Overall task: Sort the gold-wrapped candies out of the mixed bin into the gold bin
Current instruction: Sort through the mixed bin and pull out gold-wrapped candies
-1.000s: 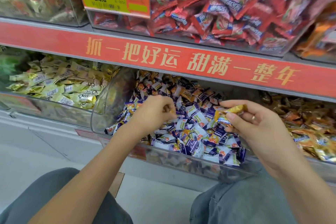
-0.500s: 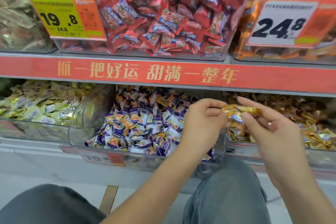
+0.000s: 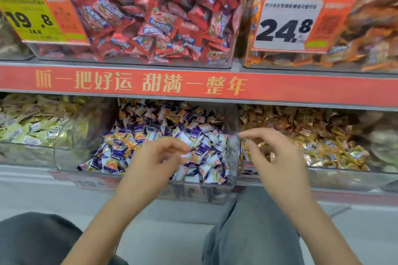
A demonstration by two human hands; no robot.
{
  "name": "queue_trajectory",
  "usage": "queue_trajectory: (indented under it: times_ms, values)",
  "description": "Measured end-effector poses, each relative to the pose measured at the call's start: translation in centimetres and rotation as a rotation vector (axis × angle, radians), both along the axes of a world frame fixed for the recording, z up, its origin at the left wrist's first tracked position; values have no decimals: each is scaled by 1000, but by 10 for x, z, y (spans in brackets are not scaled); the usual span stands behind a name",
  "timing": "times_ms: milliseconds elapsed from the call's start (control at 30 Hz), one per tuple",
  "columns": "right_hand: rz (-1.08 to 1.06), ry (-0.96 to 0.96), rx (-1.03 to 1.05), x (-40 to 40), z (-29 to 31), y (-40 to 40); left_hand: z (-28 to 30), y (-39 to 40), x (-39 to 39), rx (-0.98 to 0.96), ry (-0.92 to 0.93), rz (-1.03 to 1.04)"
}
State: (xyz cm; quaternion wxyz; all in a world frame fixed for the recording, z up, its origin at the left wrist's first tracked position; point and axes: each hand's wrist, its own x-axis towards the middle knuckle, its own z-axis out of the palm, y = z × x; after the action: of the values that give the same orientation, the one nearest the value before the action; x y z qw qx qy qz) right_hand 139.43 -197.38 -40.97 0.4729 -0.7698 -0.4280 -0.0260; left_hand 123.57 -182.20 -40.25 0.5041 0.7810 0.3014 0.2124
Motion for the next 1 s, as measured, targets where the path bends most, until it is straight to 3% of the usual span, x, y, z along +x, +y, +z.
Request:
queue_trajectory:
  times_ms: [100,267,333,433,600,733,900,1000]
  values:
    - [280,-91,-171,-23,9,44,-27,30,-44,345,115,92]
    - [598,-221,-728,-29,10,127,-39,37,-55,596,346,-266]
    - [658,-258,-882,-27,5,146,-40,36,-54,723,412,-280]
    - [734,-179,-1031,-24,1,158,-39,38,-55,762,460,-248]
    - [753,-52,-1060,-33,-10,151,-49,50,-72,845,406,-86]
    - [777,4,-1043,-31,-11,154,-50,62,-81,827,423,-95]
    - [780,129,-909,-24,-10,151,-39,78,-79,634,452,-153]
    - [678,121,-747,-21,-12,150,-25,91,-71,336,431,-229]
